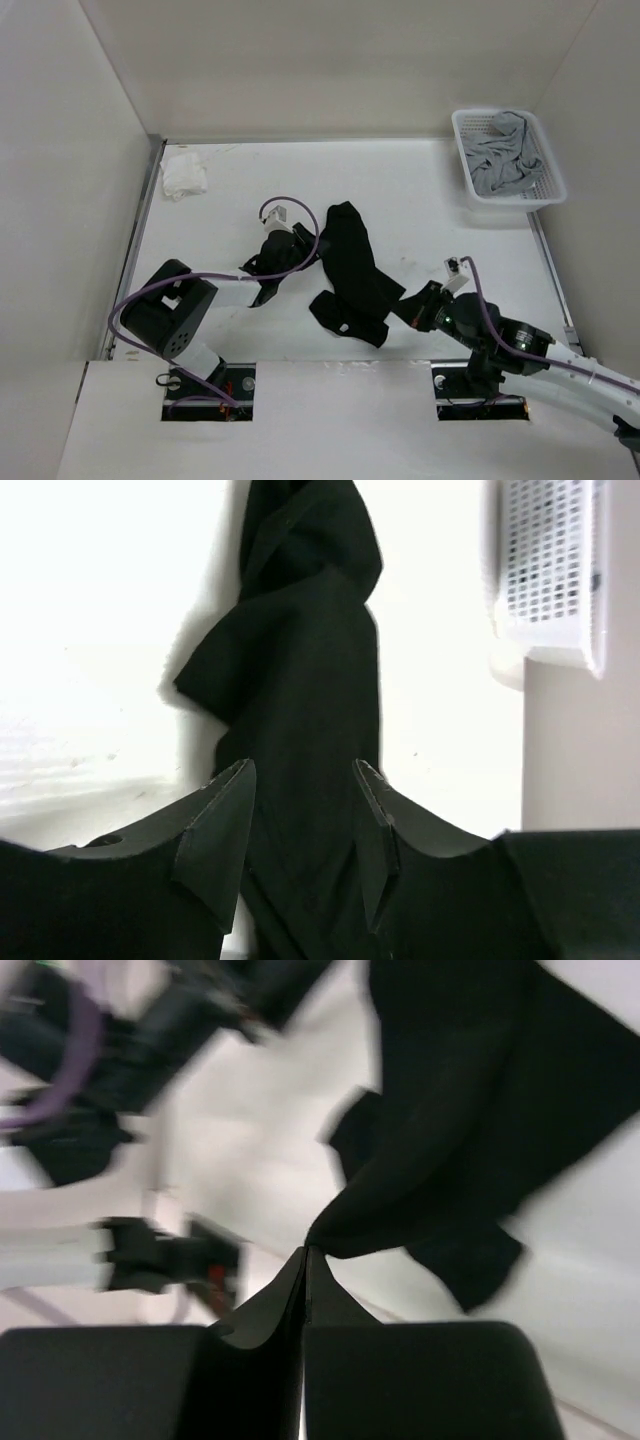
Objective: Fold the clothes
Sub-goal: Flatten the tank top out
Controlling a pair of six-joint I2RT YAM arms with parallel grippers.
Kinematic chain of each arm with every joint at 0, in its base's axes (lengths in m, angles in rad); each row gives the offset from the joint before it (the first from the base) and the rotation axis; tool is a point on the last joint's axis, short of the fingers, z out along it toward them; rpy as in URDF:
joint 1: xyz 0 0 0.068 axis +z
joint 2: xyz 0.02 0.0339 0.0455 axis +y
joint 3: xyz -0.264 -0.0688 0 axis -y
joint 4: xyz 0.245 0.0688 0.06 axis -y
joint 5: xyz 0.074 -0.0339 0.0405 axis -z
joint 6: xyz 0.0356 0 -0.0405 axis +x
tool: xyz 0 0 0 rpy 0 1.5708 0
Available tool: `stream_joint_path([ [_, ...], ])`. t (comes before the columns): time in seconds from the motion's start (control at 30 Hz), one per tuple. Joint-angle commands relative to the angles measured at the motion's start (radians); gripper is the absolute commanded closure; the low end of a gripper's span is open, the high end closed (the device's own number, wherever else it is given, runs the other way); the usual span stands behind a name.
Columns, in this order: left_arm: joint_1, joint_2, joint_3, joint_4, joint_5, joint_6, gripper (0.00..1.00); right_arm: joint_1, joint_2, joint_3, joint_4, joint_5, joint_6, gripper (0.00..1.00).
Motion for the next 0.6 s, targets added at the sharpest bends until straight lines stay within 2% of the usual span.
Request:
stream_joint_path([
  [0.0,0.000,-0.026,-0.016,-0.006,-0.062,0.034,0.60,0.045,0.046,0.015,-0.119,0.221,0.041,1.00],
  [0.1,0.015,-0.005,0.002,-0.039,-0.100,0.040,0.60,0.027,0.042,0.045,-0.106,0.270,-0.010,1.00],
  [0.2,0.032,0.072,0.047,-0.039,-0.070,0.041,0.56,-0.024,-0.022,0.056,-0.100,0.309,-0.036,1.00],
  [0.4,0.044,0.212,0.136,0.000,-0.041,0.035,0.57,-0.126,-0.055,0.087,-0.069,0.280,-0.117,1.00],
  [0.47,0.055,0.239,0.162,0.017,-0.053,0.032,0.60,-0.156,-0.055,0.101,-0.065,0.272,-0.140,1.00],
  [0.57,0.069,0.265,0.199,0.040,-0.059,0.040,0.74,-0.189,-0.056,0.108,-0.048,0.271,-0.165,1.00],
])
